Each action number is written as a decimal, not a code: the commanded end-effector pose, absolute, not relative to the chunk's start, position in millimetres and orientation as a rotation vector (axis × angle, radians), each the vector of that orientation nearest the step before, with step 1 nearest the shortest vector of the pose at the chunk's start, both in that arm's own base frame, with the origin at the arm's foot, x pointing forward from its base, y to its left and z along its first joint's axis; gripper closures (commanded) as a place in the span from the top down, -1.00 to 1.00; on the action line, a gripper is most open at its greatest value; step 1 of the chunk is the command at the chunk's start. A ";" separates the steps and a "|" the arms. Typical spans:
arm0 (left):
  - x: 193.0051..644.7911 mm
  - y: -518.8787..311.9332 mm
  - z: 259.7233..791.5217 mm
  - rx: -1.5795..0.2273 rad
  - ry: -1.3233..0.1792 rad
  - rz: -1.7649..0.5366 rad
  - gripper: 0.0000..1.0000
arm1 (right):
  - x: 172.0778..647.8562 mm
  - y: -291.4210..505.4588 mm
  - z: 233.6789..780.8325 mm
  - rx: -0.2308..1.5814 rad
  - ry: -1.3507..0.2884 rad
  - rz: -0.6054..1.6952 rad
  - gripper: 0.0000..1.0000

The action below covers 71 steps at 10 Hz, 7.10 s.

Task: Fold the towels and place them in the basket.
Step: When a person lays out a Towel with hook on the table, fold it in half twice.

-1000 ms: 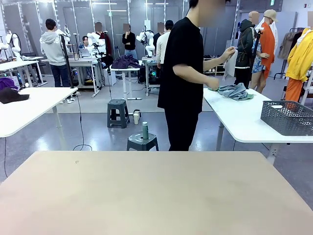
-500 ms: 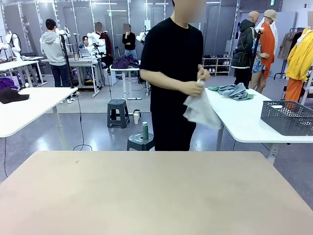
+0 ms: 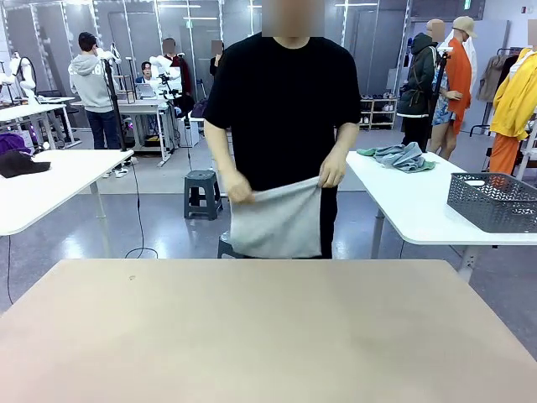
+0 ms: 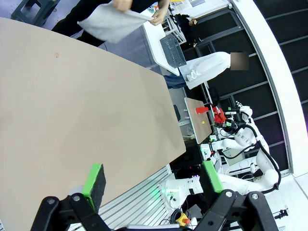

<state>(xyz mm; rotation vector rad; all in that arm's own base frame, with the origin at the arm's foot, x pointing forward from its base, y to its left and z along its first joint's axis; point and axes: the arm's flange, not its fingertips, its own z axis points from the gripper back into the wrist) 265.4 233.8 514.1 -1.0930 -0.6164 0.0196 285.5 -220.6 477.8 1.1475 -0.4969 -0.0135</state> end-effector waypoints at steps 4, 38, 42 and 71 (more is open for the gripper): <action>264.7 234.4 516.0 -1.101 -0.630 -0.003 1.00 | 286.4 -222.0 479.1 1.156 -0.515 0.007 1.00; 340.9 40.9 591.9 -0.296 -0.318 -0.893 1.00 | 300.7 -16.8 573.8 0.470 -0.463 0.898 1.00; 346.3 -63.4 537.9 -0.138 -0.247 -1.252 1.00 | 292.8 81.7 551.5 0.221 -0.432 1.207 1.00; 345.7 -217.2 303.3 -0.034 -0.156 -1.604 1.00 | 338.9 287.4 319.9 -0.108 -0.043 1.579 1.00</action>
